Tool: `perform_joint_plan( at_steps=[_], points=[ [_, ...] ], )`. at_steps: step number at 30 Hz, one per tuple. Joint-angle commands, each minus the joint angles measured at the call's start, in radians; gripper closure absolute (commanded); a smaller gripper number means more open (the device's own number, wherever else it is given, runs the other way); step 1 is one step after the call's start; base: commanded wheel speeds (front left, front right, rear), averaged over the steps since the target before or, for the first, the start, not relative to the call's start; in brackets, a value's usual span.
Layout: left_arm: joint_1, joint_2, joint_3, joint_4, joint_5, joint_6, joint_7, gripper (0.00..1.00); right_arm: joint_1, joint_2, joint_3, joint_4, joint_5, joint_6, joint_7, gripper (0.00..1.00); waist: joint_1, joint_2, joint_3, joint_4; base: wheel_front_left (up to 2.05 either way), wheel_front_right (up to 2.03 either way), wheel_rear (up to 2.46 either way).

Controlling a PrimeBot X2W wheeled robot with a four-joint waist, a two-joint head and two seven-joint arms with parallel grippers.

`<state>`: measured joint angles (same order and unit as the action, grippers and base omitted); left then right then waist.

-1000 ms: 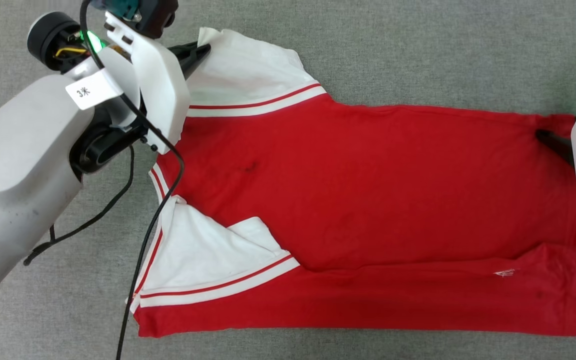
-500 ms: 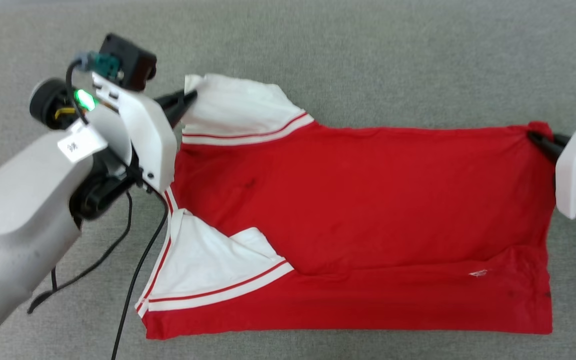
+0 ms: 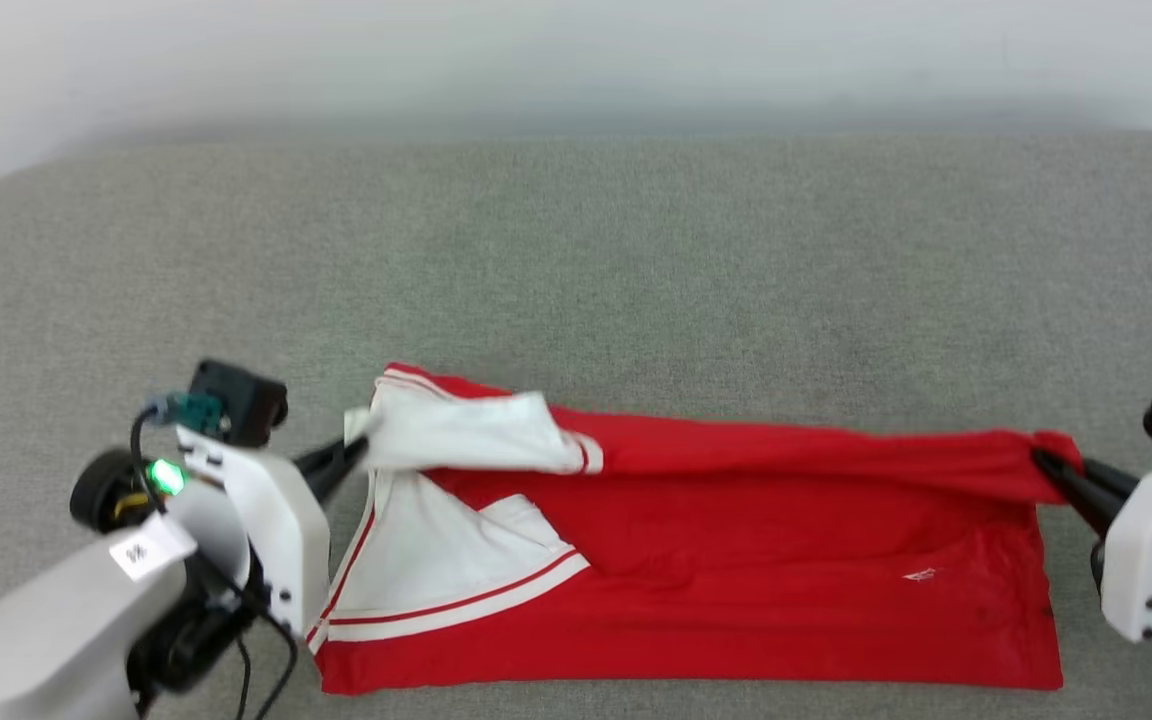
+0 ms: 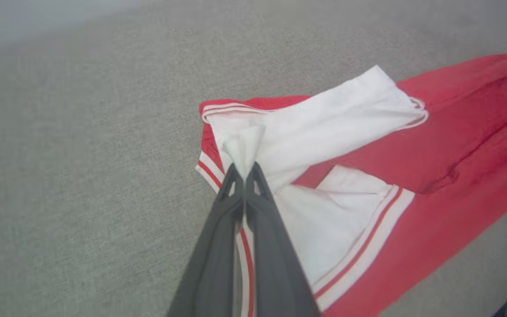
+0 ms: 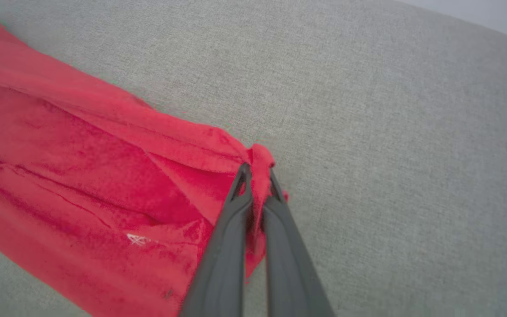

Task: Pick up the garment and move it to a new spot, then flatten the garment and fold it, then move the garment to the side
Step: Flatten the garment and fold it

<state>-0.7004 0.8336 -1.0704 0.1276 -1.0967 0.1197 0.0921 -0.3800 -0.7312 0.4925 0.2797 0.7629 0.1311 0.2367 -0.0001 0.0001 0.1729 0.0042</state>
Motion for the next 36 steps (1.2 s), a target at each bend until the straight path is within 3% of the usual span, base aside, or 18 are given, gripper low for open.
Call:
perform_joint_plan(
  at_steps=[1, 7, 17, 18, 19, 20, 23, 29, 36],
  points=[
    [0.037, 0.010, -0.005, -0.014, -0.012, 0.012, -0.008, 1.00, 0.042, -0.002, -0.017, -0.016, -0.010, -0.001, -0.007, 1.00, 0.0001, -0.0001, -0.018, 0.004, 0.00, 0.00, 0.00],
    [0.147, 0.021, -0.028, -0.046, -0.051, 0.052, -0.028, 1.00, 0.210, 0.025, -0.098, -0.076, -0.017, -0.001, 0.004, 1.00, 0.0001, -0.0001, -0.038, 0.010, 0.00, 0.00, 0.00],
    [0.208, -0.006, -0.038, 0.018, -0.079, 0.053, -0.053, 1.00, 0.356, 0.106, -0.159, -0.074, -0.047, -0.001, 0.046, 1.00, 0.0001, -0.0001, -0.021, 0.007, 0.00, 0.00, 0.00],
    [0.208, -0.011, -0.035, 0.026, -0.077, 0.058, -0.060, 0.87, 0.359, 0.116, -0.162, -0.068, -0.046, -0.001, 0.041, 0.78, 0.0001, -0.0001, -0.022, 0.007, 0.00, 0.00, 0.00],
    [0.208, -0.013, -0.036, 0.033, -0.067, 0.063, -0.070, 0.22, 0.362, 0.126, -0.169, -0.066, -0.045, -0.001, 0.031, 0.27, 0.0001, -0.0001, -0.024, 0.007, 0.00, 0.00, 0.00],
    [0.211, -0.017, -0.033, 0.039, -0.066, 0.067, -0.086, 0.00, 0.362, 0.130, -0.177, -0.066, -0.048, -0.001, 0.023, 0.00, 0.0001, -0.0001, -0.028, 0.006, 0.00, 0.00, 0.00],
    [0.227, -0.029, -0.023, 0.046, -0.049, 0.088, -0.143, 0.00, 0.367, 0.127, -0.199, -0.090, -0.043, -0.001, 0.008, 0.00, 0.0001, -0.0001, -0.048, 0.003, 0.00, 0.00, 0.00],
    [0.264, -0.043, 0.016, 0.030, -0.006, 0.178, -0.286, 0.00, 0.387, 0.086, -0.279, -0.200, 0.021, -0.001, 0.038, 0.00, 0.0001, -0.0001, -0.081, 0.000, 0.00, 0.00, 0.00],
    [0.304, -0.074, 0.105, -0.002, 0.092, 0.291, -0.356, 0.00, 0.391, 0.019, -0.350, -0.227, 0.109, -0.001, 0.176, 0.00, 0.0001, -0.0001, -0.080, 0.015, 0.00, 0.00, 0.00]
  ],
)
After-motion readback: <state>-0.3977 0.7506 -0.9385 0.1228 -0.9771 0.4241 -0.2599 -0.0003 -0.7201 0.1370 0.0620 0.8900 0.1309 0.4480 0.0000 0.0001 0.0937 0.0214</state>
